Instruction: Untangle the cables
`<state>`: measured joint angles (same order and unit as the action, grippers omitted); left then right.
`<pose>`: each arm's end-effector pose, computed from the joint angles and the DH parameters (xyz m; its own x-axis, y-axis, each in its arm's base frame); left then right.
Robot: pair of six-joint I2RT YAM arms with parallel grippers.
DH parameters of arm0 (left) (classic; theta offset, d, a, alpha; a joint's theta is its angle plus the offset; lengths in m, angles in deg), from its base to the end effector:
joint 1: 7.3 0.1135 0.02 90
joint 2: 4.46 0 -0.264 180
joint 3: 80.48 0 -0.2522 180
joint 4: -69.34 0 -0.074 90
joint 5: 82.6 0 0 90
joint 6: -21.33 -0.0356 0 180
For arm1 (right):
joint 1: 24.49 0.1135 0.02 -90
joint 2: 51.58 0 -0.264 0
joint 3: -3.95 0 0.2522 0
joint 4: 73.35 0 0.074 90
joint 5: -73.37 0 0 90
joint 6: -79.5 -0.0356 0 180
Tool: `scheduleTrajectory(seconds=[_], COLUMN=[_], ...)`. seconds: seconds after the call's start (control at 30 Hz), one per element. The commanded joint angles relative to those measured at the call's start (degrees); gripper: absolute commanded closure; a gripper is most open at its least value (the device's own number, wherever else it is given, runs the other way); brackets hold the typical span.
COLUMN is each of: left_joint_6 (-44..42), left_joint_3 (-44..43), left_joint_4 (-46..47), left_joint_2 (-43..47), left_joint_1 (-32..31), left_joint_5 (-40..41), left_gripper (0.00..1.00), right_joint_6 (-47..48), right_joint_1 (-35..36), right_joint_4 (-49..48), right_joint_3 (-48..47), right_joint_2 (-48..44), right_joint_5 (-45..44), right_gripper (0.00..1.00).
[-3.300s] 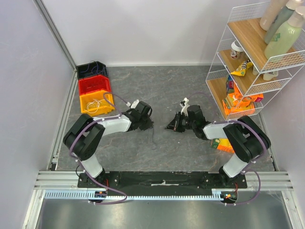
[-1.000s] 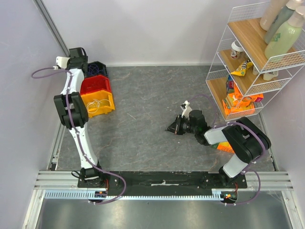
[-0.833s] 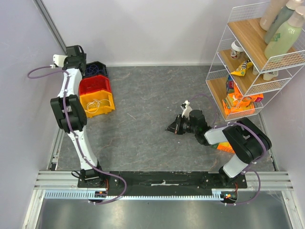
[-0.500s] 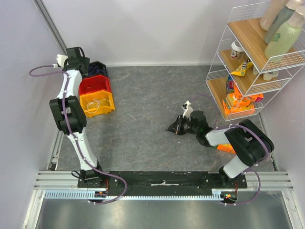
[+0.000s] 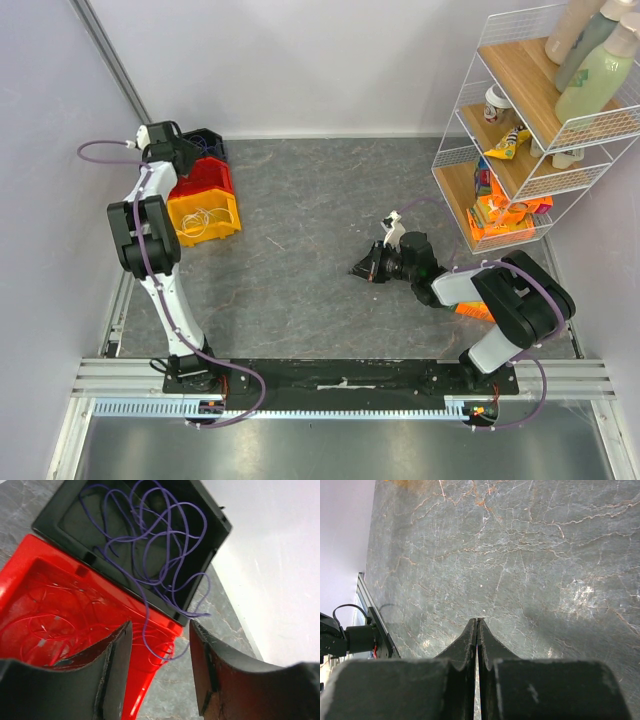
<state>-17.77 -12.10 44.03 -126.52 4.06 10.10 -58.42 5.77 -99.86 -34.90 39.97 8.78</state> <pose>0.4870 0.0996 0.2275 -0.1795 -0.8267 -0.5332 -0.5922 0.5236 -0.6125 0.2300 0.1519 0.1299 -0.8402 0.2860 -0.4608 -0.2450 0.5579 0.7929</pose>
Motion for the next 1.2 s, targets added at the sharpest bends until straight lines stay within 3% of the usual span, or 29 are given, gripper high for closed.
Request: scheduleTrajectory(seconds=[0.0, 0.27, 0.6, 0.77, 0.83, 0.97, 1.17], left_joint_6=[-1.7, -1.0, 0.2, 0.5, 0.4, 1.0, 2.8], left_joint_3=[-1.7, -6.7, -8.7, -10.9, -10.9, -11.4, -12.0], left_joint_4=[2.1, 0.5, -0.6, -3.3, -3.4, -4.8, -3.9], left_joint_2=[-2.7, -5.5, -7.3, -8.2, -8.0, -8.0, -6.6], left_joint_1=[1.4, 1.4, 1.4, 1.1, 1.0, 1.0, 1.3], left_joint_5=[-2.0, -0.1, -0.8, 0.7, 1.4, 3.0, -0.1], left_gripper=[0.45, 0.59, 0.66, 0.74, 0.77, 0.97, 0.98], right_joint_6=[0.9, 0.8, 0.7, 0.7, 0.7, 0.7, 0.7], right_joint_1=[0.1, 0.1, 0.1, 0.1, 0.1, 0.1, 0.1], right_joint_4=[-3.1, -3.2, -3.4, -3.4, -3.4, -3.4, -3.3], right_joint_3=[0.0, -0.1, -0.2, -0.2, -0.2, -0.2, -0.3], right_joint_2=[-0.5, -0.4, 0.1, 0.0, 0.0, 0.1, 0.2], right_joint_5=[0.1, 0.2, 0.4, 0.3, 0.3, 0.3, 0.4], right_gripper=[0.95, 0.95, 0.96, 0.96, 0.96, 0.96, 0.96])
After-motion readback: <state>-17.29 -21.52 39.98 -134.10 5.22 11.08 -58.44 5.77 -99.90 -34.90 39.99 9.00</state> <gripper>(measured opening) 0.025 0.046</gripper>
